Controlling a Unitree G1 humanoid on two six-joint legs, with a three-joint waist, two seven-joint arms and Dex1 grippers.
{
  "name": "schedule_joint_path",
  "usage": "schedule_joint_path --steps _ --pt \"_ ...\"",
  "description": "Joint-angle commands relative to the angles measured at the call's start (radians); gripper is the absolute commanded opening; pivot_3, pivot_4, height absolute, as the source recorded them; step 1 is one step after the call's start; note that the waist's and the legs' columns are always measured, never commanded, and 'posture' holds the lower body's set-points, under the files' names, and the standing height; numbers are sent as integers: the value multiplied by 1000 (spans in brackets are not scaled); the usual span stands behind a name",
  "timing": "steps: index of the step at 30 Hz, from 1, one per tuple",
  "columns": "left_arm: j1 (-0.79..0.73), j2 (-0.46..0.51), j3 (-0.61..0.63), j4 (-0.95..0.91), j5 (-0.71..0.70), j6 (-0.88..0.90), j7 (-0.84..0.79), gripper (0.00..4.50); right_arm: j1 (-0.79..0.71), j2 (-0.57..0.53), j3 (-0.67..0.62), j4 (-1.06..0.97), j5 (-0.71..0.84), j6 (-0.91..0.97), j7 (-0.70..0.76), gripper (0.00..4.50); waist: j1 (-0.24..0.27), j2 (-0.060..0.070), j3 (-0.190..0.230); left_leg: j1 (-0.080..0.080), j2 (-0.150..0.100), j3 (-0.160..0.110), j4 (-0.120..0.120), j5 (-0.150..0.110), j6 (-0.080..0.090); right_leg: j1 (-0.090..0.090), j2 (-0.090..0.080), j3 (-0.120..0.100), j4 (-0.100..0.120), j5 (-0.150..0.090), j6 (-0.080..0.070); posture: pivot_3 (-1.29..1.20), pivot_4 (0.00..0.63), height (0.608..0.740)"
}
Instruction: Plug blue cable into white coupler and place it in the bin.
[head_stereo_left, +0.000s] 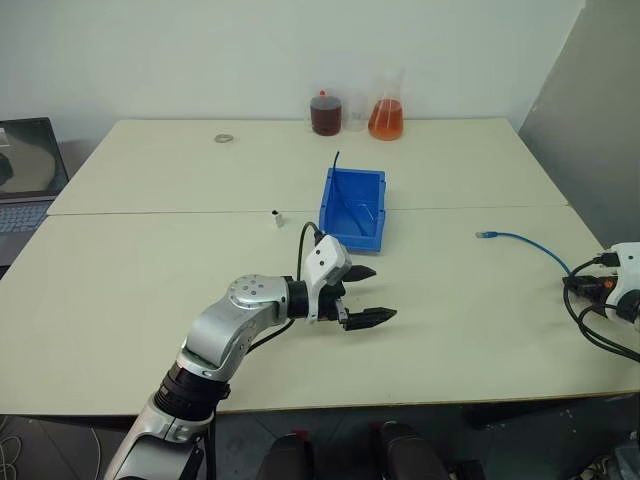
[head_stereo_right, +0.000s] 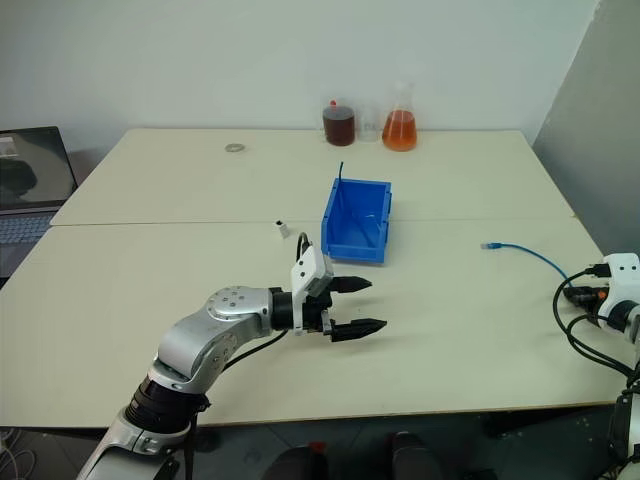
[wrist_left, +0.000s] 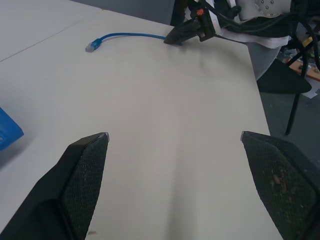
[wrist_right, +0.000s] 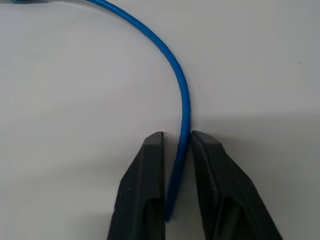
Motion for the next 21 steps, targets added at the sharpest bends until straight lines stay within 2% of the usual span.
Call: schedule_joint_path --steps 1,7,11,14,18,21 --pt "7 14 18 -36 -8 -11 -9 4500 9 -1 10 13 -8 -9 4 29 0 0 0 1 0 0 0 0 0 1 0 0 0 0 0 0 150 740" --pt "61 55 59 -81 -32 13 4 4500 25 -11 13 -1 -6 -1 3 29 0 0 0 3 0 -1 0 0 0 4 0 0 -1 0 1 0 150 740" --pt "100 96 85 -113 -36 14 -2 4500 51 -20 14 -79 23 57 77 29 2 0 0 5 0 -1 0 0 0 5 0 0 0 -1 1 0 150 740" --pt "193 167 173 -200 -70 56 20 4500 182 -28 7 -449 153 303 213 29 1 0 0 6 1 -2 -1 0 0 6 0 0 -1 -2 2 0 150 740" --pt "350 214 266 -312 -106 85 60 4500 336 -21 -25 -866 306 547 232 29 -6 2 1 7 7 -5 -3 0 0 5 0 -1 1 -4 1 0 150 740" --pt "479 224 334 -364 -105 81 102 4500 393 -6 -28 -1090 396 660 214 29 -6 2 1 8 7 -5 -2 0 0 6 -1 -1 1 -6 4 0 150 740"
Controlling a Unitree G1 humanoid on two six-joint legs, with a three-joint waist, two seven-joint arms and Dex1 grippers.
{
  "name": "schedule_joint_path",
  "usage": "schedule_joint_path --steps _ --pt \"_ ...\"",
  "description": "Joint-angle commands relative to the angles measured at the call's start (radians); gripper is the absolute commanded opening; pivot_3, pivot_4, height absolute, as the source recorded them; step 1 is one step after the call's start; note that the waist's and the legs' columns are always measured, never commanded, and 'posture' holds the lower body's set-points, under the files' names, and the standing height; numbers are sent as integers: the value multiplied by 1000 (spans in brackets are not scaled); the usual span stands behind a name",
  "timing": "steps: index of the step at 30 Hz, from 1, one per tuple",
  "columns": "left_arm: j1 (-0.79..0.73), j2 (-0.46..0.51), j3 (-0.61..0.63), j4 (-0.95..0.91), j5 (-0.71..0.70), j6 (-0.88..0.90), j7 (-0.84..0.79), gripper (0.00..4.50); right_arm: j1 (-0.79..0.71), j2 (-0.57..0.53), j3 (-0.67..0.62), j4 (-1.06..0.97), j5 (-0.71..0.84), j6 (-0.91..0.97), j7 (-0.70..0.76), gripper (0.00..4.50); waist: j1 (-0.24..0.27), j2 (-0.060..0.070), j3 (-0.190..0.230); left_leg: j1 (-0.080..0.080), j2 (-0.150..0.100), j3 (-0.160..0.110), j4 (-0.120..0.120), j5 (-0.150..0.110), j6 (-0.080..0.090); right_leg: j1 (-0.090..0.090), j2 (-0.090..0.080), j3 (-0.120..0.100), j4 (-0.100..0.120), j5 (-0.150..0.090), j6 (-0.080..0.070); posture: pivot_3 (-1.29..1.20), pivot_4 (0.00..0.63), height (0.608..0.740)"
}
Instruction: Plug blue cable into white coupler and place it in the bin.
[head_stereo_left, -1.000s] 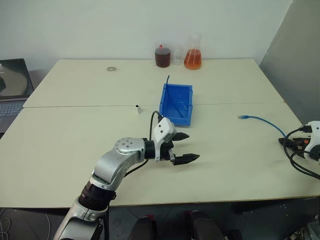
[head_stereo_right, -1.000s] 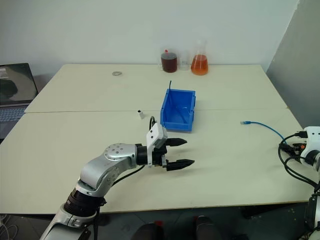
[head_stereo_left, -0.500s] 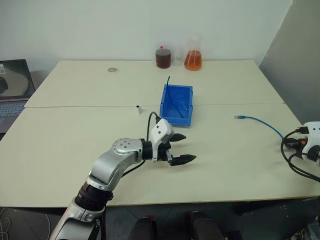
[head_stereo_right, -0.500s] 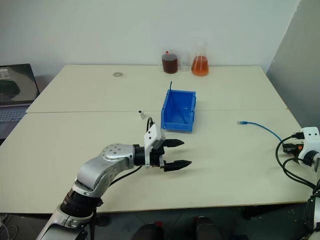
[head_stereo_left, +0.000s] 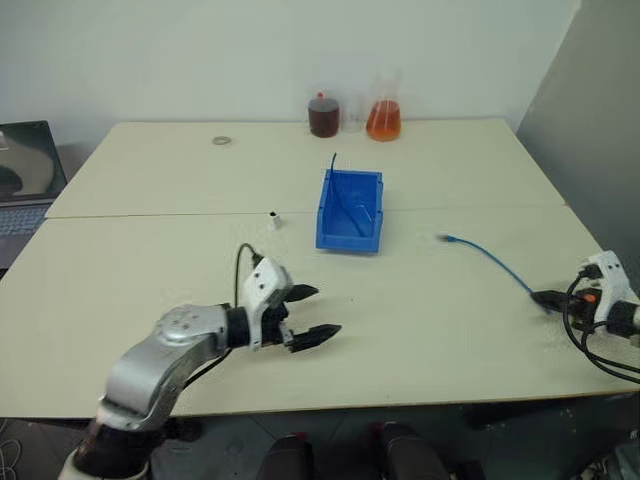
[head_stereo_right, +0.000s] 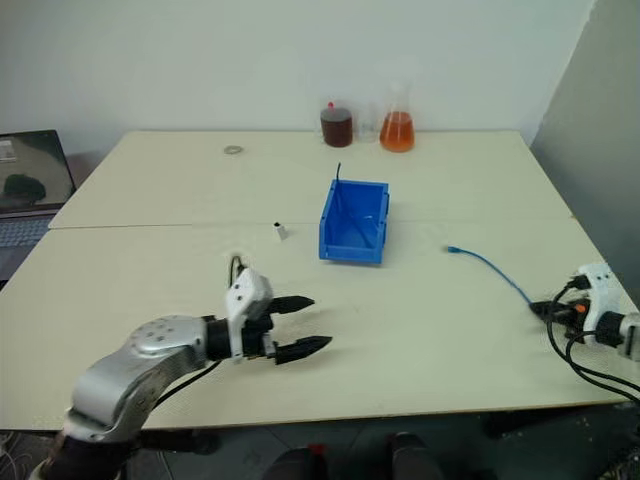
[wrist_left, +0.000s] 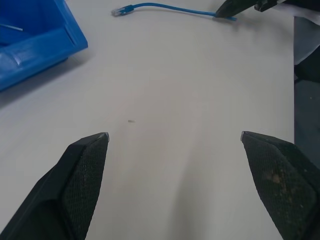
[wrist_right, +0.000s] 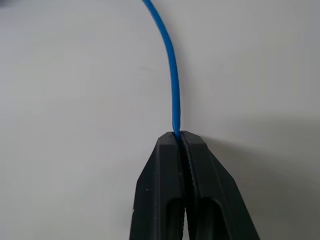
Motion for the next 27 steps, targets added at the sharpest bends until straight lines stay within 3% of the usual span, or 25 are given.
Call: schedule_joint_path --steps 1,10,15,22,27 --pt "102 10 84 -85 -19 -6 46 4500 20 11 -33 -246 112 121 -19 29 3 -1 0 0 0 0 0 0 0 0 0 0 0 0 0 0 150 740" --pt "369 -55 176 -236 -18 -24 173 4500 -66 118 77 -448 149 211 -163 29 12 -2 1 1 0 1 1 0 0 1 0 0 -1 -1 -2 0 150 740" --pt "540 -143 232 -316 -1 -53 266 4500 -199 336 156 -463 149 247 -346 29 -1 -5 2 1 1 1 0 0 0 0 0 0 -1 -1 -2 0 150 740" --pt "615 -285 342 -311 -8 -77 402 4500 -209 531 271 -433 108 201 -449 29 8 -6 3 -1 4 -3 -1 0 -1 -1 2 -2 -1 -2 -3 0 150 740" --pt "659 -290 364 -282 22 -126 406 4500 -175 549 352 -400 46 128 -443 29 9 -7 3 -2 3 0 -1 -1 -1 -3 1 -3 -1 -3 -4 0 150 740"
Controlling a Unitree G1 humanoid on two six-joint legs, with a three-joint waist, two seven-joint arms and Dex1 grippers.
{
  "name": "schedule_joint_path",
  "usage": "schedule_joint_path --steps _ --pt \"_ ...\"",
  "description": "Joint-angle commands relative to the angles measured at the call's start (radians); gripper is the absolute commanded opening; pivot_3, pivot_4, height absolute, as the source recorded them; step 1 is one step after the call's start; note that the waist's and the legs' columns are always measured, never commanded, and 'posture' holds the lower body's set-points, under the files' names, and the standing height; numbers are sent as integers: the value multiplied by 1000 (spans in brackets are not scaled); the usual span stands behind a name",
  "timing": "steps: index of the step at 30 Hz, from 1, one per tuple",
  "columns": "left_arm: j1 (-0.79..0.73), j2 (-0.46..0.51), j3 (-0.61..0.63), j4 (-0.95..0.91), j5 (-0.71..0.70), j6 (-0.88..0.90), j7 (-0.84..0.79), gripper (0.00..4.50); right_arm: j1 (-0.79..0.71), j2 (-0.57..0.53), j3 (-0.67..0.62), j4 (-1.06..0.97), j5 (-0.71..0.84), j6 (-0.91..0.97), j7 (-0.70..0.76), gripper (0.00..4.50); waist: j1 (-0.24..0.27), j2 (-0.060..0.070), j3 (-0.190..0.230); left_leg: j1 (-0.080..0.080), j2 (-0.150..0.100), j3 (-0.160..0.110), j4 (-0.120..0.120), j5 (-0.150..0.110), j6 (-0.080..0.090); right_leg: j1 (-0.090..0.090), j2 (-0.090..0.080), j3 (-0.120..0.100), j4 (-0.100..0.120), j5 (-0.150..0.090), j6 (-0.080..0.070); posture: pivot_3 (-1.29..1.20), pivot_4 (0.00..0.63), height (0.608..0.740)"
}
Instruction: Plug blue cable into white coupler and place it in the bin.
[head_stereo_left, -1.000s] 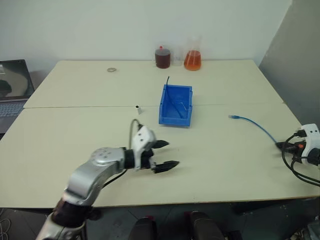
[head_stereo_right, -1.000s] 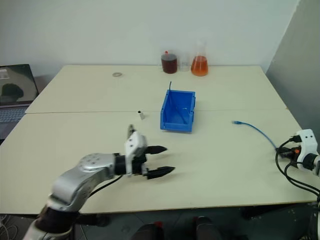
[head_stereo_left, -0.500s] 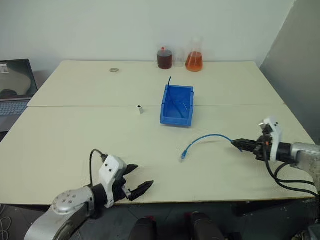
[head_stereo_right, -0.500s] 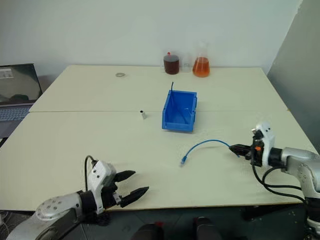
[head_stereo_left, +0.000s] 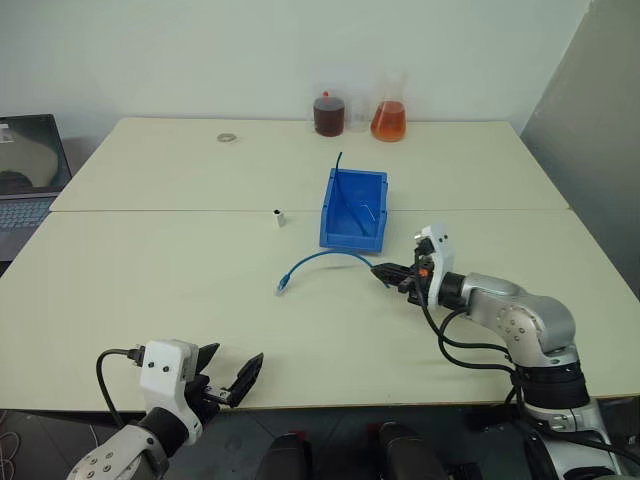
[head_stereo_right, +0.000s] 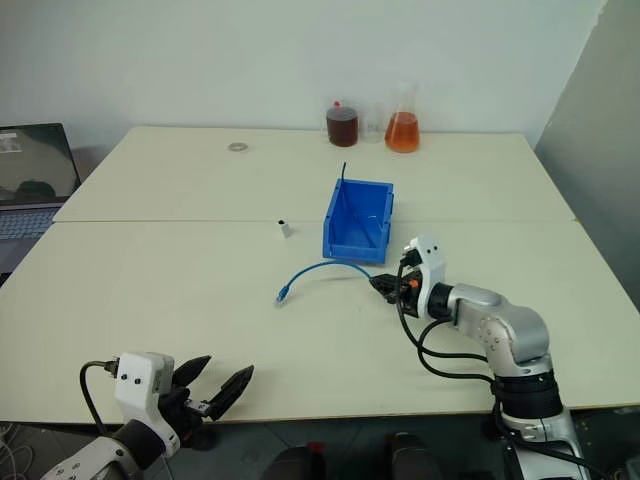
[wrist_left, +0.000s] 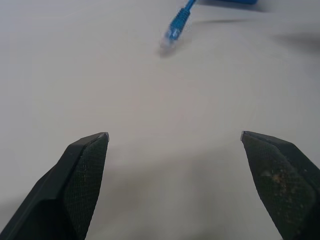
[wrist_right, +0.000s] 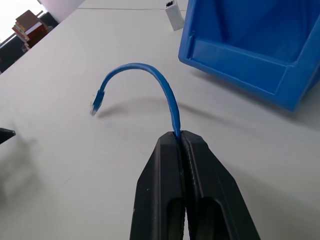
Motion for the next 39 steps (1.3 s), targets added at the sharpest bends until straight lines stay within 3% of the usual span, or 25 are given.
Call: schedule_joint_path --steps 1,7,17,18,19,30,35,39 --pt "12 6 43 3 12 -47 5 4500 21 -6 38 6 -44 -66 6 29 1 0 0 0 0 0 0 0 0 0 0 0 0 -2 -4 0 150 740" --pt "-42 28 24 33 28 -55 3 4500 77 -93 172 15 -211 -207 14 29 0 0 0 0 1 0 0 0 0 -1 0 -1 1 -3 -4 0 150 740" --pt "-50 60 8 57 42 -75 -33 4500 161 -133 163 -44 -218 -211 37 29 2 -1 0 0 1 0 0 0 0 0 0 -1 1 -3 -5 0 150 740" --pt "-54 61 5 60 42 -76 -34 4500 162 -128 158 -49 -207 -205 42 477 2 -2 0 0 1 0 0 0 0 0 0 -1 1 -3 -5 0 150 740" --pt "-57 62 2 62 42 -76 -35 4500 162 -123 153 -55 -196 -199 47 562 2 -2 0 0 1 0 0 0 0 -1 0 -1 1 -3 -5 0 150 740" --pt "-97 82 -1 88 38 -79 -51 4500 181 -125 36 -115 -76 -134 83 3285 2 -2 0 0 1 0 0 0 0 -1 1 -1 0 -3 -5 0 150 740" --pt "-174 178 -14 151 56 -89 -133 4500 182 -164 -52 -198 21 -89 116 4452 2 -2 1 0 2 -1 0 0 0 -1 2 -2 1 -3 -5 0 150 740" --pt "-374 323 -86 325 71 -100 -271 4500 145 -233 -122 -265 150 -12 191 4480 5 -2 3 0 2 -2 0 0 0 -1 3 -2 1 -3 -5 0 150 740"
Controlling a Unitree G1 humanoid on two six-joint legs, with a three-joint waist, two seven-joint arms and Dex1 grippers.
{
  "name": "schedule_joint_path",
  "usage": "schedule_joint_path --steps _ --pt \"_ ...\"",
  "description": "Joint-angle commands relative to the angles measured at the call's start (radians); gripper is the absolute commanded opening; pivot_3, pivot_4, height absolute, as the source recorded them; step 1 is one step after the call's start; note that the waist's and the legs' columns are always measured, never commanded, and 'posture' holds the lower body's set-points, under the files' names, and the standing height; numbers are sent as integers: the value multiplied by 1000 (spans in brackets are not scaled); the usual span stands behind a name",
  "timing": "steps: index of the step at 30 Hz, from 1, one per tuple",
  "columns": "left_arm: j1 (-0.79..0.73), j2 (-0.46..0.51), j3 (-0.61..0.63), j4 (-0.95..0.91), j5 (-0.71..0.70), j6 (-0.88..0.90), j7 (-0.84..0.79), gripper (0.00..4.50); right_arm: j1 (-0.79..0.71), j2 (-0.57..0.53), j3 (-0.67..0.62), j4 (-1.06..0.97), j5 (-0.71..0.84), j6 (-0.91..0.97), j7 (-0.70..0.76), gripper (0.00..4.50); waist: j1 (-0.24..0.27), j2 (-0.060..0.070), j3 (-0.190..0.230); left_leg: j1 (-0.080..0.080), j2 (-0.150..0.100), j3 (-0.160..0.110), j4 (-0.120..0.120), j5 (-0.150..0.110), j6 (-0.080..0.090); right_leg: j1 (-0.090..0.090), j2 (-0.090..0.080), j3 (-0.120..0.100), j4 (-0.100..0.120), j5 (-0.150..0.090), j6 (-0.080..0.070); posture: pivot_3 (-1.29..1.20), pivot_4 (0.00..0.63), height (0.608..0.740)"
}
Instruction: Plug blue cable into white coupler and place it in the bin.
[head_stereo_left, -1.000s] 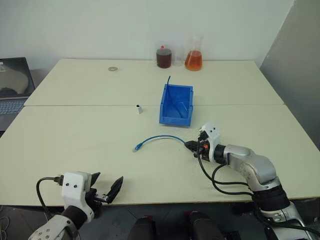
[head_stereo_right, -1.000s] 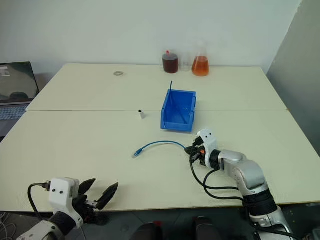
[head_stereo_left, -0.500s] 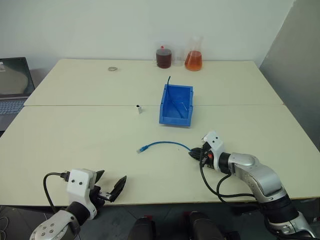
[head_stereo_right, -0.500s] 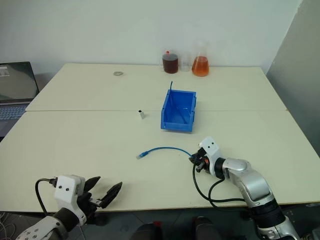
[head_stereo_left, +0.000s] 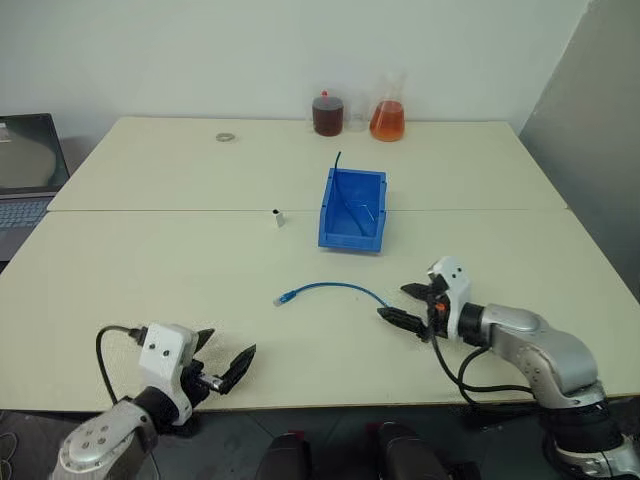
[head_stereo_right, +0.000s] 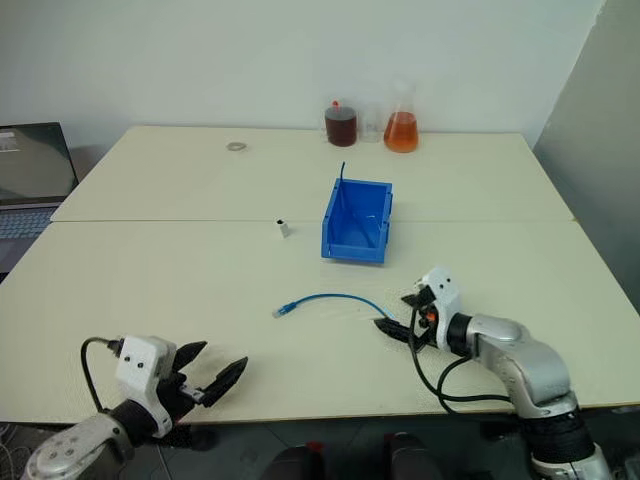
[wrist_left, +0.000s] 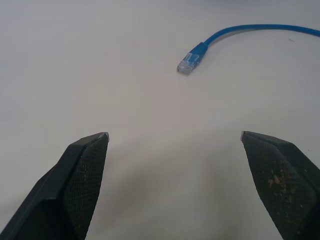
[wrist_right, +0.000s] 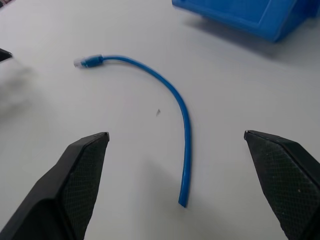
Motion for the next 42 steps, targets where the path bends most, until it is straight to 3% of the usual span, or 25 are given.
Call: schedule_joint_path --steps 1,7,10,16,26,31,34,42 --pt "-170 107 -71 150 24 -35 -138 4500 -44 -62 -77 -91 125 60 71 4480 1 0 1 0 1 0 0 0 0 0 1 0 0 0 0 0 150 740" --pt "-417 189 -238 433 67 -131 -385 4500 -96 -118 -97 -89 179 91 84 4480 -5 -2 2 -3 1 2 -1 0 -1 -2 2 1 -1 1 1 0 150 740" --pt "-497 180 -292 581 107 -211 -457 4500 -99 -117 -95 -80 172 81 64 4480 -6 -2 1 -11 2 1 0 0 -1 -11 2 1 0 3 2 0 150 740" --pt "-680 141 -388 872 205 -373 -558 4500 -46 -126 -108 -101 154 60 25 4480 9 -1 1 -13 2 1 0 0 -1 -10 2 -4 0 5 -3 0 150 740" --pt "-754 34 -432 970 267 -469 -554 4500 -29 -127 -139 -103 163 57 1 4480 14 1 0 -12 1 0 4 0 -1 -8 2 -2 1 7 3 0 150 740" --pt "-729 43 -422 968 289 -503 -547 4500 -22 -125 -132 -109 160 52 -5 4480 16 1 -1 -12 1 0 4 0 -1 -8 2 -2 1 7 2 0 150 740" --pt "-699 69 -411 953 300 -521 -545 4045 -35 -117 -124 -115 171 60 -12 4500 13 2 -1 -12 1 -1 4 0 -1 -8 2 -1 1 7 2 0 150 740" --pt "-618 98 -383 852 276 -468 -527 2296 -67 -113 -114 -109 183 73 -25 4500 -4 2 -2 -10 3 0 2 0 -1 -9 3 0 2 7 2 0 150 740"
